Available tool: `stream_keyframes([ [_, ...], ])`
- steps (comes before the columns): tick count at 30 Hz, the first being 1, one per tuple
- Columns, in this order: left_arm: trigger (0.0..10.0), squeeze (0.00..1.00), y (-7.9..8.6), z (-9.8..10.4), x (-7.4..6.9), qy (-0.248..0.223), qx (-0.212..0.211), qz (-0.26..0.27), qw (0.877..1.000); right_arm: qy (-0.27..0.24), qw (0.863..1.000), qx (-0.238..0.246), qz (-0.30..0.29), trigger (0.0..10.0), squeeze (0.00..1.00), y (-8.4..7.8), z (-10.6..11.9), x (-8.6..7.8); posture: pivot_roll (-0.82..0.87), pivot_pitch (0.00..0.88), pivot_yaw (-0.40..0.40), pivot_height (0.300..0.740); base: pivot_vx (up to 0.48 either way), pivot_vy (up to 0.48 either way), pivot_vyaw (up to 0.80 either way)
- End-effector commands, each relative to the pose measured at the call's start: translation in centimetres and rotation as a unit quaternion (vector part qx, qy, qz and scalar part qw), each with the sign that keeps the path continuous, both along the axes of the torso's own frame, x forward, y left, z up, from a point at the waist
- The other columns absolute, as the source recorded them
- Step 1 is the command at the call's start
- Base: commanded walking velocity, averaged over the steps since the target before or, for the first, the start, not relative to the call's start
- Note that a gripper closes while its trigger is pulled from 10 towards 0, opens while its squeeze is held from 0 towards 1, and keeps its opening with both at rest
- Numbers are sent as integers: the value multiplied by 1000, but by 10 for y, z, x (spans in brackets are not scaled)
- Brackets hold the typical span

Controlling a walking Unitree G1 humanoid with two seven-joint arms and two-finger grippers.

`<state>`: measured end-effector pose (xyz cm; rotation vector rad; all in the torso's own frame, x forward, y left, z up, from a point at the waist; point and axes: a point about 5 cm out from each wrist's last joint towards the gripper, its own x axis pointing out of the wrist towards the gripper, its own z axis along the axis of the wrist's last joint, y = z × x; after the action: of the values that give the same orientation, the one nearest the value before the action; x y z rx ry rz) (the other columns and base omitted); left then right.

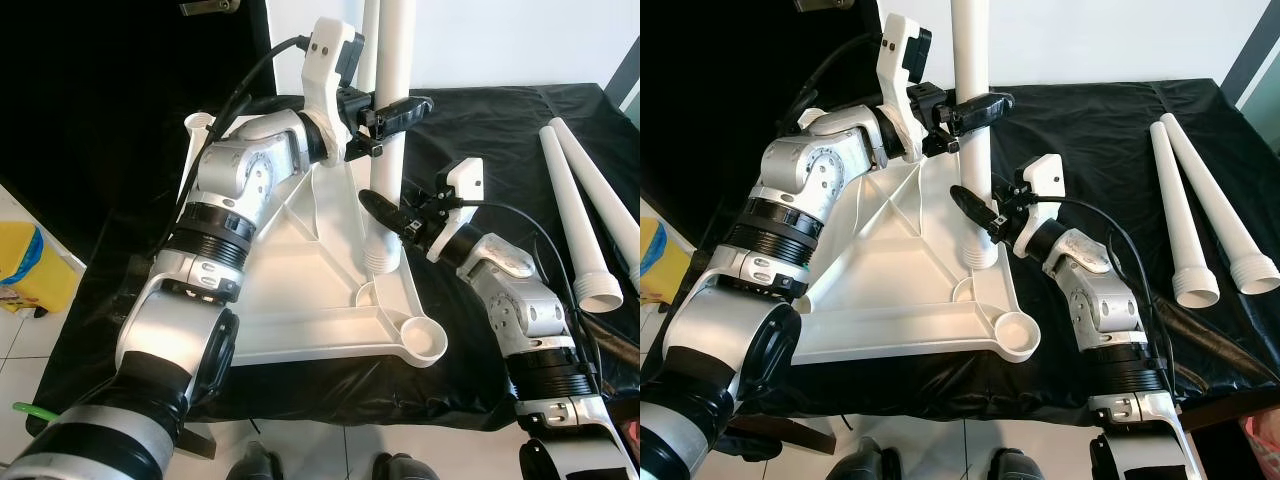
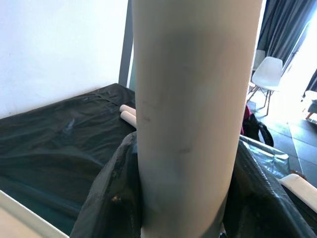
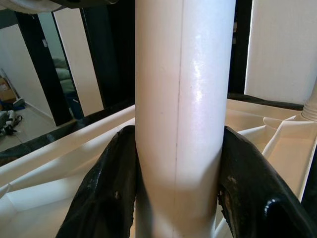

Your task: Building children table

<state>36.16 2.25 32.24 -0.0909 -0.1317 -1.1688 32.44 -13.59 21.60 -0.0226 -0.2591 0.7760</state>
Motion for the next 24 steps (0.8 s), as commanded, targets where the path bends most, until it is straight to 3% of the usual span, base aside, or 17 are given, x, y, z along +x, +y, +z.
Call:
stream_keyframes([
  [1,10000,0,-5,13,-5,-23,7,-2,1000,3,1000,4,-1,10000,1000,2,0,1,-42,89,37,740,0,0,0],
  [11,10000,0,-11,16,-9,-38,12,-8,999,12,1000,0,0,10000,984,6,-4,1,-42,84,32,740,0,0,0],
  [12,10000,0,-13,17,-12,-46,16,-11,999,15,1000,-4,0,10000,0,8,-6,1,-42,83,31,740,0,0,0],
  [24,10000,0,-29,19,-26,-73,31,-38,996,42,999,-16,-31,10000,0,10,-11,13,-41,84,30,740,0,0,0],
])
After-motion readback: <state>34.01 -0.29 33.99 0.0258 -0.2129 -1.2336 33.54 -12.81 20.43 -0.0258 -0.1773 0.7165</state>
